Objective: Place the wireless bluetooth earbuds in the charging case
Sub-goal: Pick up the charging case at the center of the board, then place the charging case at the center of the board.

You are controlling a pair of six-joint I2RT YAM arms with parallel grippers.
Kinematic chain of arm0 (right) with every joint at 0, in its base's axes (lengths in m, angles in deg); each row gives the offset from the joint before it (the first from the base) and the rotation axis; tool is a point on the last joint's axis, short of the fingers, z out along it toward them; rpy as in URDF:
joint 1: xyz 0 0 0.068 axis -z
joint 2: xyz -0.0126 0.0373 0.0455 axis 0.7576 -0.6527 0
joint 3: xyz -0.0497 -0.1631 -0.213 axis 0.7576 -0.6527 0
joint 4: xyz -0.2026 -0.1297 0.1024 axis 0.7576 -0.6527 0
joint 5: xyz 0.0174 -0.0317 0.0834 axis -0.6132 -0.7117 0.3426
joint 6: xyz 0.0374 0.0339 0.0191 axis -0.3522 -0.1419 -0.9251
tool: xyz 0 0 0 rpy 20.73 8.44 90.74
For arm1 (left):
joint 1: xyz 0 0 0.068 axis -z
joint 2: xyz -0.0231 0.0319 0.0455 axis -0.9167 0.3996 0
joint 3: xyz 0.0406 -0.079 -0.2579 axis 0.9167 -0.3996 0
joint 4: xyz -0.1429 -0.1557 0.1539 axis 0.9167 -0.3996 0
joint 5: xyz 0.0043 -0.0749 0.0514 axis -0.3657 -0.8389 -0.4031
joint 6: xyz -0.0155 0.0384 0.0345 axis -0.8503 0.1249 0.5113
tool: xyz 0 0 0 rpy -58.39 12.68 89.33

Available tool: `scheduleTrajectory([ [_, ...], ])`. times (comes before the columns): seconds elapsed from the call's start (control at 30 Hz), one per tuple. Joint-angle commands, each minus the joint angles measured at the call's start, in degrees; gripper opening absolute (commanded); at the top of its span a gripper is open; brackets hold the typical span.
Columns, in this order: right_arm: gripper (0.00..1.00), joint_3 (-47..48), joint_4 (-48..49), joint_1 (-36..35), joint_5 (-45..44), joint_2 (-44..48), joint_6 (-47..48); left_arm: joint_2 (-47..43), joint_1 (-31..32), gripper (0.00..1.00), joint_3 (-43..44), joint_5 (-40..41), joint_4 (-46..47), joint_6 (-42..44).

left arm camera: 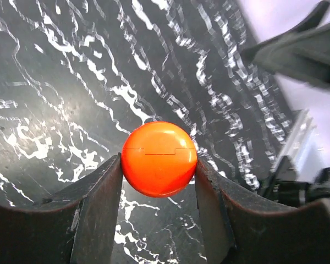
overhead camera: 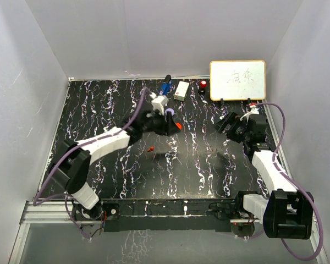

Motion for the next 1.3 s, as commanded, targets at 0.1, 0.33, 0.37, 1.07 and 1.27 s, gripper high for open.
scheduleTrajectory([
  [0.1,0.81,2.9,7.7,-0.6,15.5,-3.1,5.4,-2.3,-6.2,0.00,2.7,-24.2,-3.7,-5.5],
  [0.33,0.81,4.3,7.2,-8.7,9.7,-4.2,5.5,1.4,-7.8,0.00,3.2,-24.7,-4.7,-4.6],
  [0.37,0.81,4.1,7.5,-8.7,9.6,-4.5,4.9,2.3,-7.9,0.00,3.1,-25.6,-4.6,-5.0],
  [1.07,0.78,5.8,8.5,-17.4,7.9,-13.2,6.0,7.6,-7.8,0.00,-1.0,-22.0,-2.5,-4.2],
  [1.27,0.79,6.2,8.4,-18.1,6.1,-13.4,4.9,8.3,-7.5,0.00,0.2,-18.2,-6.5,-1.9],
])
